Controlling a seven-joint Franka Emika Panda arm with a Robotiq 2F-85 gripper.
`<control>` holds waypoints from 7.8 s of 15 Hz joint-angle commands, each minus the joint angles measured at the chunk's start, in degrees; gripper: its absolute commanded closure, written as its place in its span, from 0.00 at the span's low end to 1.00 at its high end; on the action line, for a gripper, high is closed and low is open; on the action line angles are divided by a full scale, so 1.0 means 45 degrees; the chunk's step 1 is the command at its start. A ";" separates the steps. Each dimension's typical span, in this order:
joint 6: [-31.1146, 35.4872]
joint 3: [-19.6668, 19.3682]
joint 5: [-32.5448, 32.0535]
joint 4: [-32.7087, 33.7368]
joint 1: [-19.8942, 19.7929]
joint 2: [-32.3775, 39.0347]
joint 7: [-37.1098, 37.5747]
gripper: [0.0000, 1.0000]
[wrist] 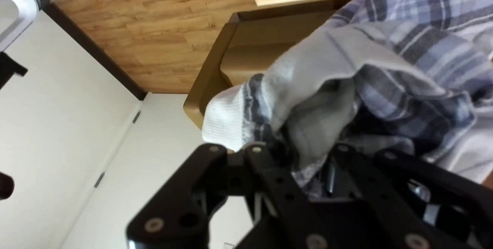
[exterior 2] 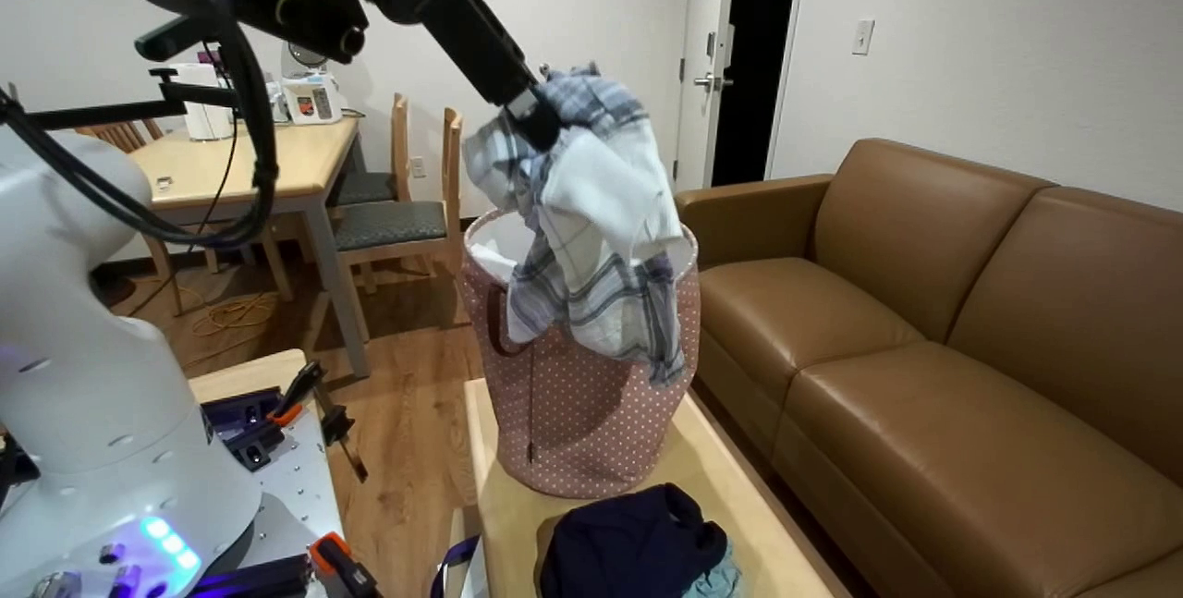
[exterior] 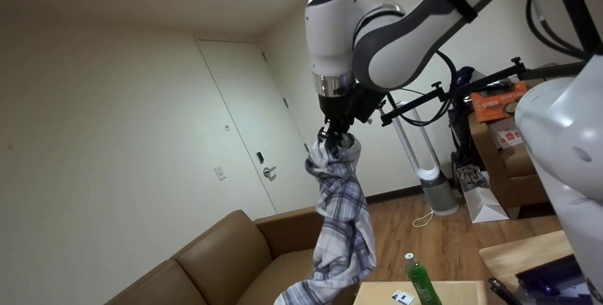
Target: Remove the shirt from the laundry bag
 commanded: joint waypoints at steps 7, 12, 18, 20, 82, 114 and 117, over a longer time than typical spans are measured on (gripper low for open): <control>0.0007 -0.0007 0.0040 0.0031 0.0003 0.0181 0.0059 0.93; 0.0515 -0.0930 0.3118 0.0946 0.0346 0.3575 -0.2642 0.94; -0.0066 -0.1295 0.4031 0.1653 0.1195 0.7587 -0.3258 0.94; 0.0207 -0.0981 0.3777 0.1063 0.0707 0.6841 -0.2838 0.85; -0.3693 -0.0033 0.6928 1.1463 0.0324 1.7072 -1.2188 0.00; -0.3287 0.2903 0.4820 0.9427 0.5398 1.5291 -1.1345 0.00; -0.4031 0.2909 0.3644 1.0124 0.5728 1.6660 -1.1457 0.00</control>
